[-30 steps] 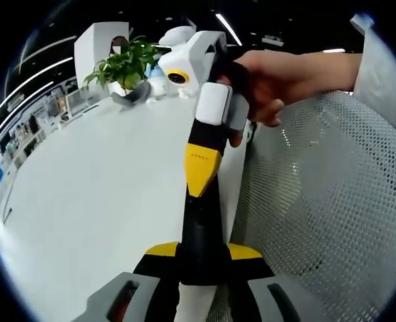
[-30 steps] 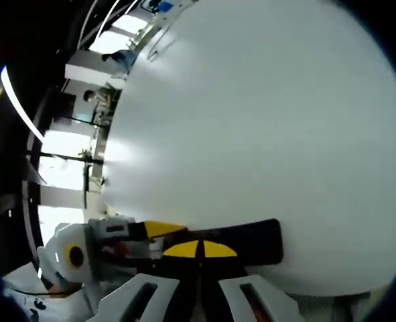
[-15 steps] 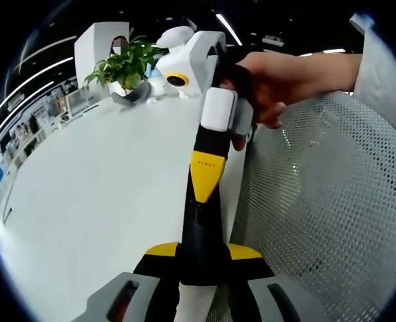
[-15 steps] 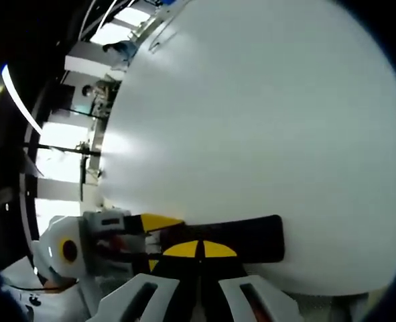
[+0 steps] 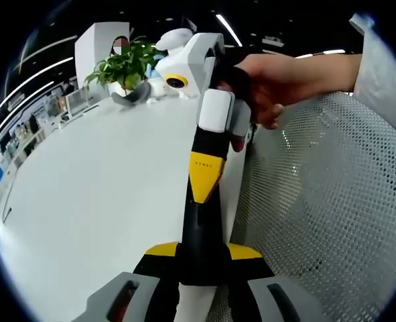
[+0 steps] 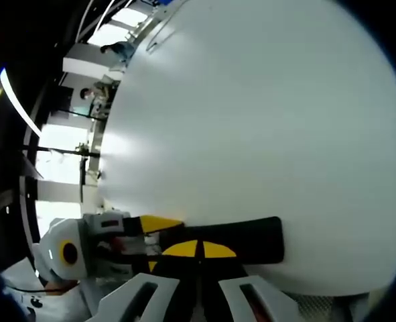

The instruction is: Press the specified remote control buttons in sequence, fully releasing each button before pressing the next.

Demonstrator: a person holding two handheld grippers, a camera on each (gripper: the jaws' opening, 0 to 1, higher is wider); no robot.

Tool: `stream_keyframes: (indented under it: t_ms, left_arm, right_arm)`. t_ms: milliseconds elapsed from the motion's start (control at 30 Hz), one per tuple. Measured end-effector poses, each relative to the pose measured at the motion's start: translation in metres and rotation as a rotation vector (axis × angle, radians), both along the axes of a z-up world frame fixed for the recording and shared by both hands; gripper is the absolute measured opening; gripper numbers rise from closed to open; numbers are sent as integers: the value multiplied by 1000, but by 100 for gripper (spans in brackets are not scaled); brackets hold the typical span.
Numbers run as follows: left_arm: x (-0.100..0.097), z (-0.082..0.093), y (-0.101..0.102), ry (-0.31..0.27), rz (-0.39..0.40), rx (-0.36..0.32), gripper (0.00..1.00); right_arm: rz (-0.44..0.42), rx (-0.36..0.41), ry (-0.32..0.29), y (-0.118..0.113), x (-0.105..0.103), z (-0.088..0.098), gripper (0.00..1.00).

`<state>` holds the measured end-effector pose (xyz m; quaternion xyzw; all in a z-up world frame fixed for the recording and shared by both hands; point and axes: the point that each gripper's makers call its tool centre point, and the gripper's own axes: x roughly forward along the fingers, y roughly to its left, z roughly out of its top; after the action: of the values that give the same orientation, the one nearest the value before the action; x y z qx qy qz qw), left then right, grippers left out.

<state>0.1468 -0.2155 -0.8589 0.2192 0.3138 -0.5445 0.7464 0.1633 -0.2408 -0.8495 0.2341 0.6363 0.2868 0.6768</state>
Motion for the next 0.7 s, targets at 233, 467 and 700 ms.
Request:
stream_keyframes:
  t_ms: [233, 467, 700]
  left_arm:
    - [0, 0, 0, 2, 2, 5, 25]
    - [0, 0, 0, -1, 0, 6, 25]
    - [0, 0, 0, -2, -1, 7, 25]
  right_arm:
    - [-3, -7, -22, 0, 1, 0, 0]
    - [-5, 6, -8, 0, 0, 0, 0]
    - [-12, -7, 21, -4, -3, 0, 0]
